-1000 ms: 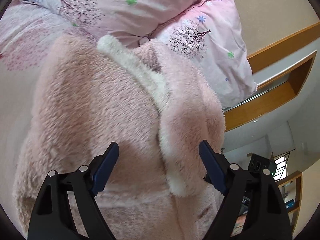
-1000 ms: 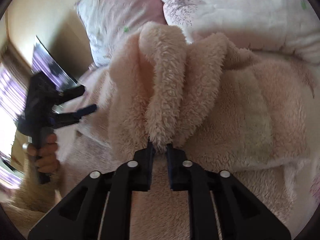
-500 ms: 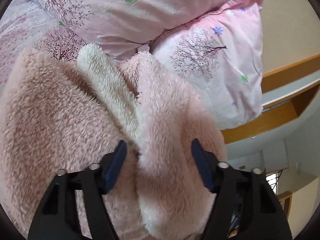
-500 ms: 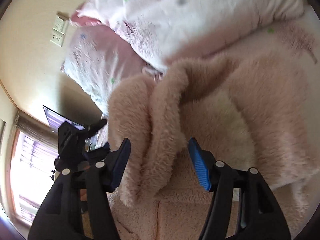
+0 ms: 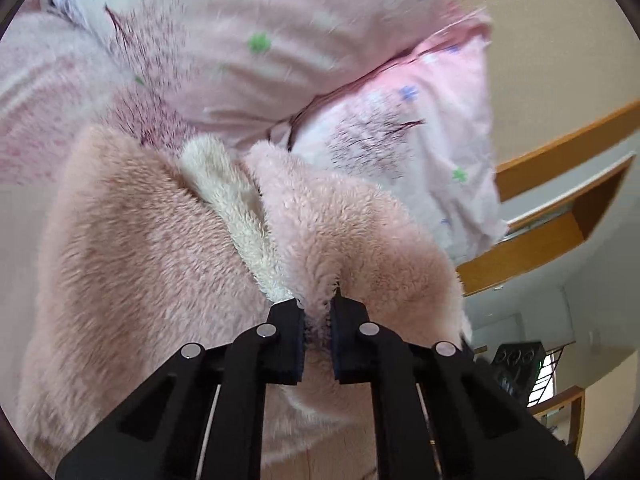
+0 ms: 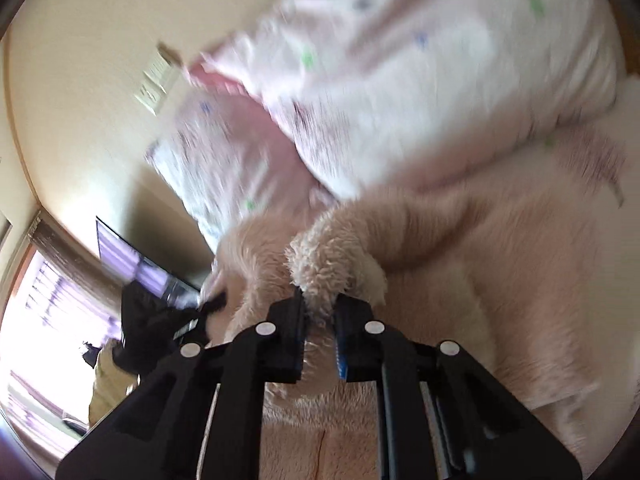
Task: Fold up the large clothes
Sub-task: 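Open both grippers and release the folded fleece onto the robe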
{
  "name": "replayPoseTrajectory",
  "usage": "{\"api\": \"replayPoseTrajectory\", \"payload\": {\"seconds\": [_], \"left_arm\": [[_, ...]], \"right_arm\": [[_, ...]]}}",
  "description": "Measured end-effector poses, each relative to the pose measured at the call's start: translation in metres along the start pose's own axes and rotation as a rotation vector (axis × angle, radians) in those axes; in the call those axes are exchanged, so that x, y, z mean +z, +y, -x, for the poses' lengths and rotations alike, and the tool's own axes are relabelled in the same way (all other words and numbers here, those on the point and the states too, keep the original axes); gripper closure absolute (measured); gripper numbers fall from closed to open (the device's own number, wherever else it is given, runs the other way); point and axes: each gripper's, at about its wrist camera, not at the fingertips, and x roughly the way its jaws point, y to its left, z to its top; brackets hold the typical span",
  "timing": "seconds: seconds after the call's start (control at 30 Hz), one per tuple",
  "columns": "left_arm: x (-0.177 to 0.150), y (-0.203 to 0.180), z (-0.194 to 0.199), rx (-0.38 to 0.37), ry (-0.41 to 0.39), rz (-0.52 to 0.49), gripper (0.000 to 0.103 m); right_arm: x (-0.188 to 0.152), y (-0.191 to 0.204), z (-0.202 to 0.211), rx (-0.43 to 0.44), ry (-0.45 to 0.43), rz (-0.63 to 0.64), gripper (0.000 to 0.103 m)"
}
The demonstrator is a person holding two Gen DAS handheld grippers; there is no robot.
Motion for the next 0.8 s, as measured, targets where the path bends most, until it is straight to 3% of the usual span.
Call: {"api": "replayPoseTrajectory", "payload": {"seconds": [0.2,0.37,0.5,0.6,0.67,0.7,0.8], "left_arm": [[-0.046,0.007,0.038,0.053,-0.01,-0.021,0.095],[-0.076,0.029,0.032,0.135,0.058,-0.02,0.095],[-0.077,0.017,0.027,0.19,0.055,-0.109,0.094],[-0.077,0.008,0.028,0.224,0.047,-0.169,0.09],[-0.077,0.003,0.036,0.225,0.027,-0.199,0.078],[-0.077,0.002,0.041,0.229,0.014,-0.206,0.069],[-0.075,-0.002,0.056,0.233,-0.031,-0.237,0.059]], "right_arm": [[-0.025,-0.013,0.015,-0.022,0.023,0.002,0.09],[-0.049,-0.04,-0.011,-0.257,0.123,-0.028,0.09],[-0.065,-0.06,-0.023,-0.313,0.18,-0.076,0.09],[-0.064,-0.047,-0.018,-0.356,0.16,-0.01,0.08],[-0.061,-0.038,-0.008,-0.388,0.122,0.018,0.061],[-0.061,-0.034,0.001,-0.399,0.085,0.036,0.059],[-0.057,-0.007,0.022,-0.403,-0.064,0.132,0.06]]}}
